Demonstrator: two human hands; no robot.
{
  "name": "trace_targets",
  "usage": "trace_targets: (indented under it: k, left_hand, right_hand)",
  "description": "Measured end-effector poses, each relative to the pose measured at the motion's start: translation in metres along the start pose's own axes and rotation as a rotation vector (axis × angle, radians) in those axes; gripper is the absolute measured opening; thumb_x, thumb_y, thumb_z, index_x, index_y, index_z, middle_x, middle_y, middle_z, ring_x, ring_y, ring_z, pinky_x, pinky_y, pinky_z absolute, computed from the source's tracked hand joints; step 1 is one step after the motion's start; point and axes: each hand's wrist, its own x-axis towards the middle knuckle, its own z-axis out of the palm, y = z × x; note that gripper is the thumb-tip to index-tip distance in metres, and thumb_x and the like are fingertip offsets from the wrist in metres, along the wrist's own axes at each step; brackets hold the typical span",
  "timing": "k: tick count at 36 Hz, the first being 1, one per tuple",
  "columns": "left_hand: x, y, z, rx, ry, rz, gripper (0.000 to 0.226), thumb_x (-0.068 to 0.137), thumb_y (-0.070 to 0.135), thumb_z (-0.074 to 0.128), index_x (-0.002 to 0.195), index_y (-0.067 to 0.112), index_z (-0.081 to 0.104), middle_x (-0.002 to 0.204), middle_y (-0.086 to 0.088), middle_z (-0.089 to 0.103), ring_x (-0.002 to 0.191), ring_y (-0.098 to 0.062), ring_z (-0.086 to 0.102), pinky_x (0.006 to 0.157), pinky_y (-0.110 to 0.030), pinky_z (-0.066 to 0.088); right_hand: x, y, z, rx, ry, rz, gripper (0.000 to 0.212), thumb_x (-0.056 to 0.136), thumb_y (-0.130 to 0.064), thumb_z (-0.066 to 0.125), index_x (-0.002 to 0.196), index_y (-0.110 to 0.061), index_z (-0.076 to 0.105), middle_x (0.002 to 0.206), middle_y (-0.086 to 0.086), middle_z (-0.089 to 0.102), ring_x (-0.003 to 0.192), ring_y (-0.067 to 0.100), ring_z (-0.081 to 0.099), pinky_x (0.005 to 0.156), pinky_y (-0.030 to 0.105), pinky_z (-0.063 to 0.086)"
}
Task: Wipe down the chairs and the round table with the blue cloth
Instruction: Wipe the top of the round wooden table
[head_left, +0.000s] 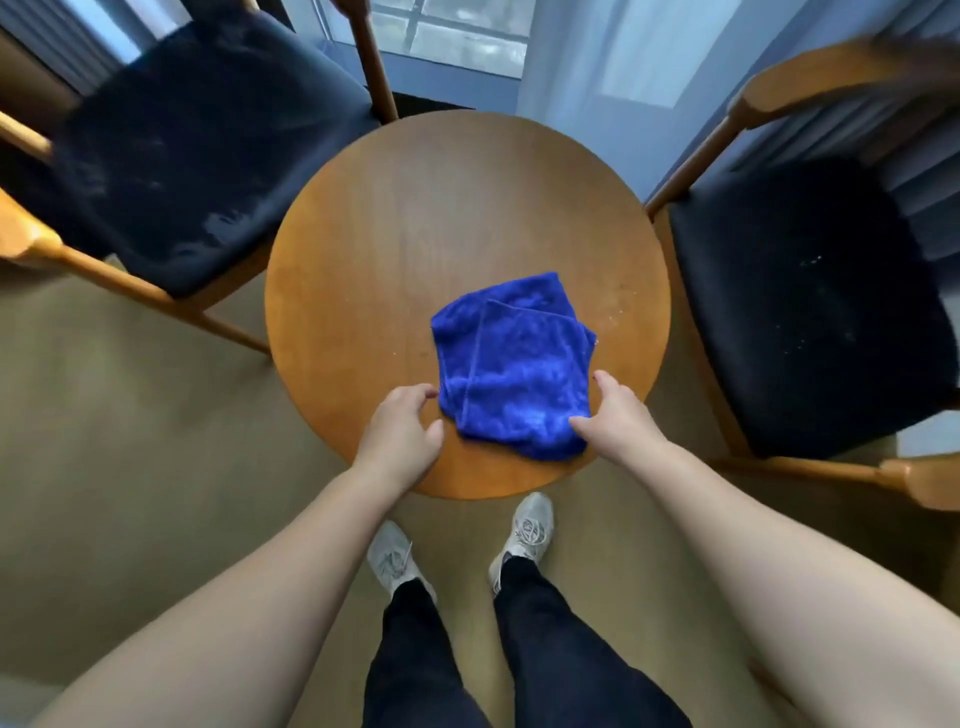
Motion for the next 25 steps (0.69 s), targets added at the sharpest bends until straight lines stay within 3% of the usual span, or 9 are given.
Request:
trace_targets:
  k: [5, 9, 14, 17, 20, 22, 25]
  left_hand:
    - [0.01, -0.019, 0.023, -0.018, -0.065, -0.052, 0.046, 0.089, 0.022, 0.057, 0.134, 0.017, 0.048, 0.133, -0.005, 0.051, 0.119, -0.021, 0.051, 0.101, -0.033, 0.041]
    - [0.013, -0.026, 0.033, -0.046, -0.066, -0.037, 0.042, 0.089, 0.018, 0.056, 0.131, 0.017, 0.051, 0.132, -0.004, 0.051, 0.117, -0.02, 0.052, 0.099, -0.032, 0.042]
    - [0.012, -0.043, 0.029, -0.022, -0.046, -0.04, 0.038, 0.088, 0.017, 0.054, 0.126, 0.017, 0.054, 0.13, -0.003, 0.052, 0.114, -0.02, 0.054, 0.096, -0.035, 0.044]
    - [0.016, -0.053, 0.024, 0.027, -0.023, -0.043, 0.037, 0.089, 0.016, 0.053, 0.126, 0.016, 0.054, 0.131, -0.004, 0.052, 0.118, -0.021, 0.052, 0.097, -0.035, 0.043]
    - [0.026, -0.062, 0.019, 0.093, 0.05, -0.031, 0.037, 0.09, 0.017, 0.052, 0.127, 0.015, 0.054, 0.132, -0.003, 0.051, 0.123, -0.021, 0.047, 0.098, -0.036, 0.04]
    - [0.034, -0.071, 0.016, 0.145, 0.097, -0.022, 0.04, 0.09, 0.02, 0.052, 0.13, 0.014, 0.051, 0.136, -0.003, 0.048, 0.127, -0.021, 0.042, 0.102, -0.038, 0.038]
    - [0.044, -0.087, 0.013, 0.245, 0.114, -0.042, 0.051, 0.093, 0.027, 0.048, 0.141, 0.014, 0.039, 0.151, -0.004, 0.033, 0.14, -0.021, 0.027, 0.115, -0.038, 0.023]
  right_hand:
    - [0.016, 0.007, 0.041, 0.19, 0.017, 0.102, 0.062, 0.083, -0.025, 0.071, 0.136, -0.014, 0.039, 0.13, 0.006, 0.057, 0.116, 0.03, 0.056, 0.089, 0.032, 0.043]
    - [0.023, 0.011, 0.06, 0.154, 0.063, 0.137, 0.06, 0.083, -0.015, 0.062, 0.138, -0.016, 0.037, 0.126, 0.007, 0.059, 0.114, 0.032, 0.056, 0.089, 0.033, 0.044]
    - [0.024, 0.013, 0.052, 0.104, -0.022, 0.191, 0.051, 0.073, -0.015, 0.057, 0.123, -0.018, 0.05, 0.109, 0.006, 0.064, 0.092, 0.031, 0.063, 0.081, 0.04, 0.055]
    - [0.021, 0.01, 0.045, -0.231, 0.019, 0.116, 0.07, 0.08, -0.026, 0.059, 0.143, -0.022, 0.028, 0.132, 0.011, 0.044, 0.115, 0.036, 0.051, 0.09, 0.038, 0.044]
    - [0.027, -0.002, 0.052, -0.288, 0.161, -0.123, 0.074, 0.088, -0.03, 0.057, 0.152, -0.018, 0.02, 0.153, 0.015, 0.023, 0.14, 0.033, 0.027, 0.111, 0.042, 0.029]
    - [0.036, -0.016, 0.064, -0.291, 0.209, -0.267, 0.07, 0.094, -0.035, 0.052, 0.154, -0.018, 0.02, 0.16, 0.016, 0.013, 0.147, 0.032, 0.012, 0.118, 0.044, 0.017]
    - [0.052, -0.038, 0.088, -0.422, 0.187, -0.303, 0.07, 0.099, -0.051, 0.037, 0.156, -0.025, 0.008, 0.162, 0.013, -0.008, 0.149, 0.034, -0.008, 0.12, 0.051, 0.0]
